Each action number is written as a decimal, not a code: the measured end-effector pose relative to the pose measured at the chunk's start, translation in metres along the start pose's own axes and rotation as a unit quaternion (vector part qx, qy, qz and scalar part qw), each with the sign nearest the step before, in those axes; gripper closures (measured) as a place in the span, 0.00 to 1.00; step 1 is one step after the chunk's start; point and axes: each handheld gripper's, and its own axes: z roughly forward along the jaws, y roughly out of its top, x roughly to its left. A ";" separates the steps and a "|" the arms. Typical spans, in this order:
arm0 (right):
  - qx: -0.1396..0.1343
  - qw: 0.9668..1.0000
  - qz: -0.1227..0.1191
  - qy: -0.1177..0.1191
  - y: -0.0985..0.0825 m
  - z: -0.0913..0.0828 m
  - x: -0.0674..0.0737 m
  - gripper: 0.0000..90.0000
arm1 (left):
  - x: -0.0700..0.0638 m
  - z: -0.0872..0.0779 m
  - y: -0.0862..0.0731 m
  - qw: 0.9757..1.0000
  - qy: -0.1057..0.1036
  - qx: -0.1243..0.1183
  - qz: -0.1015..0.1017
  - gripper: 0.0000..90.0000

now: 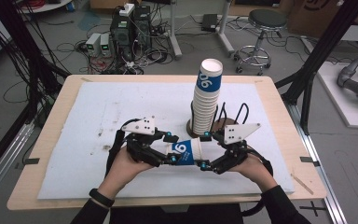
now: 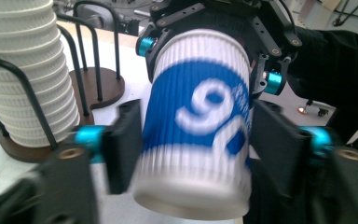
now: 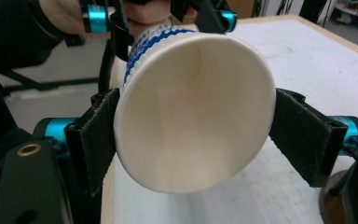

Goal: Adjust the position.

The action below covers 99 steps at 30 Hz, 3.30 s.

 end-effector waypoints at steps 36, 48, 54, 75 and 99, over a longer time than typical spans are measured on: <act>-0.056 0.998 0.025 -0.007 0.001 -0.015 -0.004 0.25 | 0.007 0.024 -0.018 0.999 0.005 0.034 -0.020 0.18; -0.055 0.998 0.021 -0.003 0.002 -0.012 -0.002 0.22 | 0.006 0.032 -0.019 0.999 -0.011 0.052 -0.004 0.32; -0.071 0.997 0.029 -0.013 0.004 -0.015 -0.002 0.18 | 0.009 0.022 -0.020 1.000 -0.012 0.000 -0.016 0.32; -0.142 0.986 0.085 0.030 0.009 -0.005 0.000 0.24 | 0.005 0.031 -0.028 0.992 -0.049 -0.107 -0.037 0.33; -0.044 0.999 0.009 -0.002 0.020 0.000 0.012 0.28 | -0.007 0.039 -0.019 0.999 0.012 -0.001 0.037 0.33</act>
